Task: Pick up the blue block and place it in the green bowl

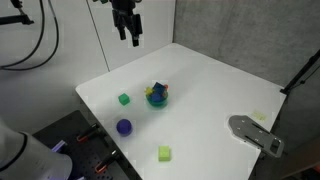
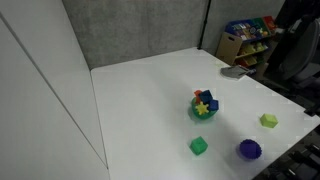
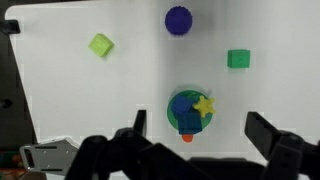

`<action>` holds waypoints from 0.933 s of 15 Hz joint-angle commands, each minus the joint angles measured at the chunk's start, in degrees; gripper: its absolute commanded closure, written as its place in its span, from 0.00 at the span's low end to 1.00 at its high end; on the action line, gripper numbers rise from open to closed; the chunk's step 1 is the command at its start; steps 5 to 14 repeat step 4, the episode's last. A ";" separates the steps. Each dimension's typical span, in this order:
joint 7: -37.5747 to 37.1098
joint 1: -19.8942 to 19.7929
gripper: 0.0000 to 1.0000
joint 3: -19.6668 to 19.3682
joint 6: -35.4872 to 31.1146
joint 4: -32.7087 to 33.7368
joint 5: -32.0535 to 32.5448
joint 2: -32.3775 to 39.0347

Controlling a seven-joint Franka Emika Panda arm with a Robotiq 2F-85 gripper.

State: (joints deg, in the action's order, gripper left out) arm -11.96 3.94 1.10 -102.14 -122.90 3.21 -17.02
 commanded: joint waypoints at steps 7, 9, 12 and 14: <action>0.28 -1.41 0.00 1.03 0.61 0.12 -0.29 -0.77; 0.28 -1.41 0.00 1.03 0.61 0.12 -0.29 -0.77; 0.28 -1.41 0.00 1.03 0.61 0.12 -0.29 -0.77; 0.28 -1.41 0.00 1.03 0.61 0.12 -0.29 -0.77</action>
